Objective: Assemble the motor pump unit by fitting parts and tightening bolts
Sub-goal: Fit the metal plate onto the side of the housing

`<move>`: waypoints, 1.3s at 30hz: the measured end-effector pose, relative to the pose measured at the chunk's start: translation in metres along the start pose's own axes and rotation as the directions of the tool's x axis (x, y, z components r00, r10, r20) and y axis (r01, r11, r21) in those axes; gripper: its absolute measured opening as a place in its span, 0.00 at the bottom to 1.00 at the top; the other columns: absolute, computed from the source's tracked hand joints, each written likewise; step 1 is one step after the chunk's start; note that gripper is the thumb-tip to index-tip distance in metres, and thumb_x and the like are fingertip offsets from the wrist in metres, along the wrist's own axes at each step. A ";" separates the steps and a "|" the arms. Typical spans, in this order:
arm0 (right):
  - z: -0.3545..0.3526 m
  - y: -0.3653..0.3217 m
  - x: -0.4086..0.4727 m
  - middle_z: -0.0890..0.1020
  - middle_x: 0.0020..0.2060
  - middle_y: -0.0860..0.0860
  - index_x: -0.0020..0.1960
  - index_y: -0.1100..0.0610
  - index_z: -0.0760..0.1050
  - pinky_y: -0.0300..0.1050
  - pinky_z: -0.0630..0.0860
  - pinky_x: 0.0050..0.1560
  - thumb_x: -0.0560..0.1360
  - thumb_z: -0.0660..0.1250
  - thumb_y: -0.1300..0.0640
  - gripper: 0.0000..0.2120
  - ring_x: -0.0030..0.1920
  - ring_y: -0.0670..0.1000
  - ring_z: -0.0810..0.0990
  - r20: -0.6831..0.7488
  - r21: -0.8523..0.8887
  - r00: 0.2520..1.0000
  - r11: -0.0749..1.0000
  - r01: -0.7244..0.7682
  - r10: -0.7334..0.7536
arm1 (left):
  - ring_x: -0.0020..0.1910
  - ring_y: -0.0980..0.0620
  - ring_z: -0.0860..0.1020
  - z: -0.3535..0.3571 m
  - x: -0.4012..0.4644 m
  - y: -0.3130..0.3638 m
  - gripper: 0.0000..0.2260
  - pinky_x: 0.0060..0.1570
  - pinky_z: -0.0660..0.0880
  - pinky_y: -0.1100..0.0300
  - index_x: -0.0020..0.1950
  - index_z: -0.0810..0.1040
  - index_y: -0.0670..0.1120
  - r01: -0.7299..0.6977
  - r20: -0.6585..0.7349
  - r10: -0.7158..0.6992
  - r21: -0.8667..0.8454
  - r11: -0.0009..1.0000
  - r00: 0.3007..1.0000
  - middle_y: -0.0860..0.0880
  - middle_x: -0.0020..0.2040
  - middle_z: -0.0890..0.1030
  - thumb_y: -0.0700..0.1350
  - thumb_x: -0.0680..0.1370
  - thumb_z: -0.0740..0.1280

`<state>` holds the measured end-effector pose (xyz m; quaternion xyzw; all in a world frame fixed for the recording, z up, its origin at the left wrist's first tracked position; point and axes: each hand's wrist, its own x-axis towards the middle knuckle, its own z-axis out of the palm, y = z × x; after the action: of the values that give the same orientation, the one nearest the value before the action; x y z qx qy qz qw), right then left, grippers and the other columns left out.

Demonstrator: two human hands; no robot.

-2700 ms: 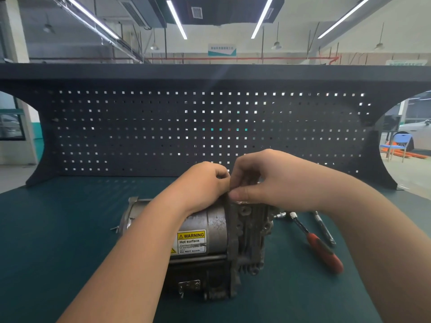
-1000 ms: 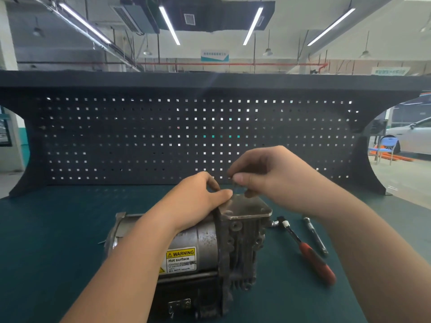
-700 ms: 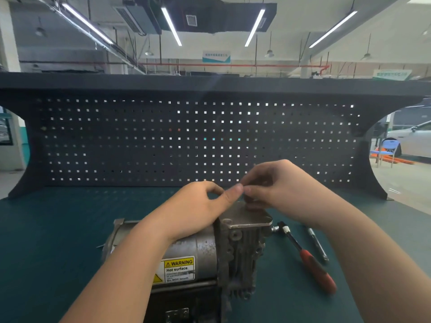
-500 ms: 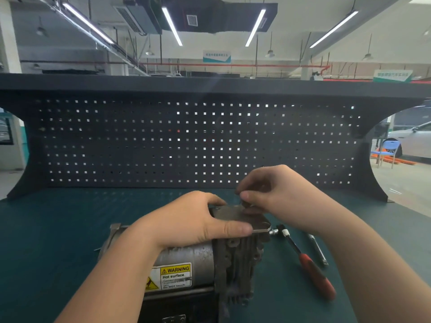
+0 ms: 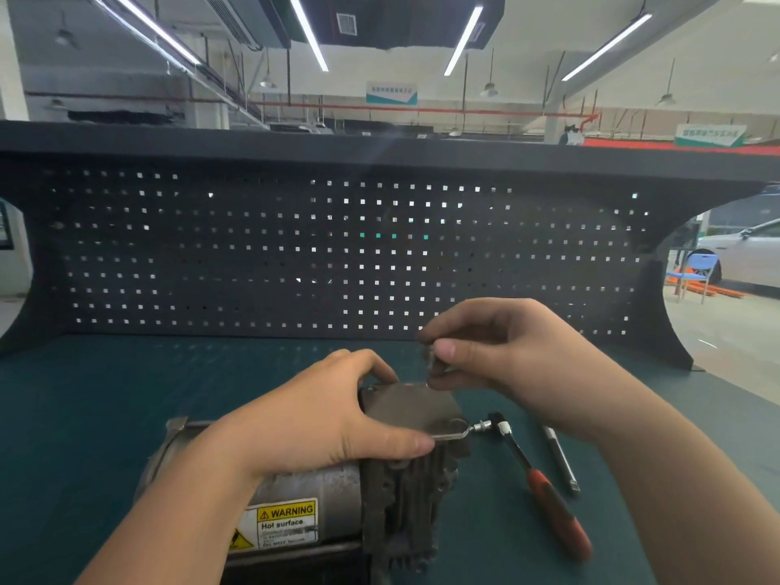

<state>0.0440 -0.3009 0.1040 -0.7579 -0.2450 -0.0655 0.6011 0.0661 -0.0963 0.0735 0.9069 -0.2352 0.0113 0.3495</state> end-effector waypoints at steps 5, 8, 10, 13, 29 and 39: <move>-0.010 -0.002 -0.008 0.85 0.35 0.53 0.42 0.56 0.82 0.36 0.78 0.39 0.73 0.71 0.64 0.04 0.36 0.47 0.83 0.035 -0.156 0.999 0.987 0.028 -0.023 | 0.46 0.71 0.72 -0.002 -0.001 0.002 0.31 0.43 0.70 0.68 0.53 0.70 0.65 0.012 0.021 -0.013 0.044 0.999 1.000 0.65 0.52 0.71 0.75 0.54 0.69; -0.009 0.006 -0.014 0.86 0.36 0.50 0.41 0.54 0.83 0.39 0.80 0.43 0.73 0.72 0.62 0.05 0.38 0.47 0.85 0.020 -0.246 1.000 0.969 0.000 0.005 | 0.46 0.70 0.72 -0.002 -0.001 0.004 0.31 0.41 0.69 0.69 0.52 0.70 0.66 0.024 0.020 -0.026 0.059 0.998 0.999 0.66 0.50 0.71 0.75 0.53 0.68; -0.009 0.011 -0.015 0.86 0.37 0.47 0.41 0.52 0.83 0.40 0.80 0.46 0.73 0.72 0.60 0.04 0.40 0.45 0.85 -0.006 -0.327 1.000 0.945 -0.005 0.003 | 0.46 0.70 0.72 -0.001 -0.002 0.004 0.31 0.41 0.69 0.68 0.52 0.70 0.66 0.028 0.011 -0.029 0.076 0.997 1.000 0.68 0.48 0.70 0.75 0.53 0.67; -0.011 0.014 -0.019 0.85 0.36 0.45 0.40 0.51 0.83 0.42 0.80 0.49 0.72 0.73 0.59 0.05 0.40 0.44 0.84 -0.021 -0.355 1.000 0.935 -0.007 -0.001 | 0.46 0.71 0.71 -0.001 -0.002 0.004 0.31 0.41 0.67 0.67 0.52 0.69 0.67 0.022 0.003 -0.023 0.099 0.995 1.000 0.72 0.45 0.68 0.76 0.52 0.65; -0.010 0.010 -0.025 0.83 0.36 0.34 0.39 0.42 0.83 0.25 0.72 0.40 0.72 0.72 0.56 0.09 0.38 0.33 0.80 -0.026 -0.494 0.998 0.869 0.029 -0.049 | 0.46 0.71 0.70 -0.002 -0.002 0.009 0.29 0.41 0.68 0.65 0.51 0.66 0.70 0.016 0.037 -0.020 0.108 0.994 0.999 0.72 0.46 0.67 0.75 0.52 0.65; -0.011 0.006 -0.026 0.83 0.39 0.34 0.42 0.37 0.80 0.25 0.70 0.41 0.72 0.73 0.55 0.11 0.40 0.34 0.81 -0.008 -0.508 0.998 0.860 0.046 -0.058 | 0.46 0.70 0.71 -0.002 -0.002 0.009 0.30 0.42 0.68 0.64 0.51 0.67 0.69 0.019 0.034 -0.022 0.080 0.997 0.999 0.72 0.46 0.67 0.74 0.52 0.66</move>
<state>0.0261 -0.3197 0.0910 -0.8815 -0.2328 -0.1524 0.3815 0.0603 -0.1003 0.0801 0.9226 -0.2312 0.0010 0.3089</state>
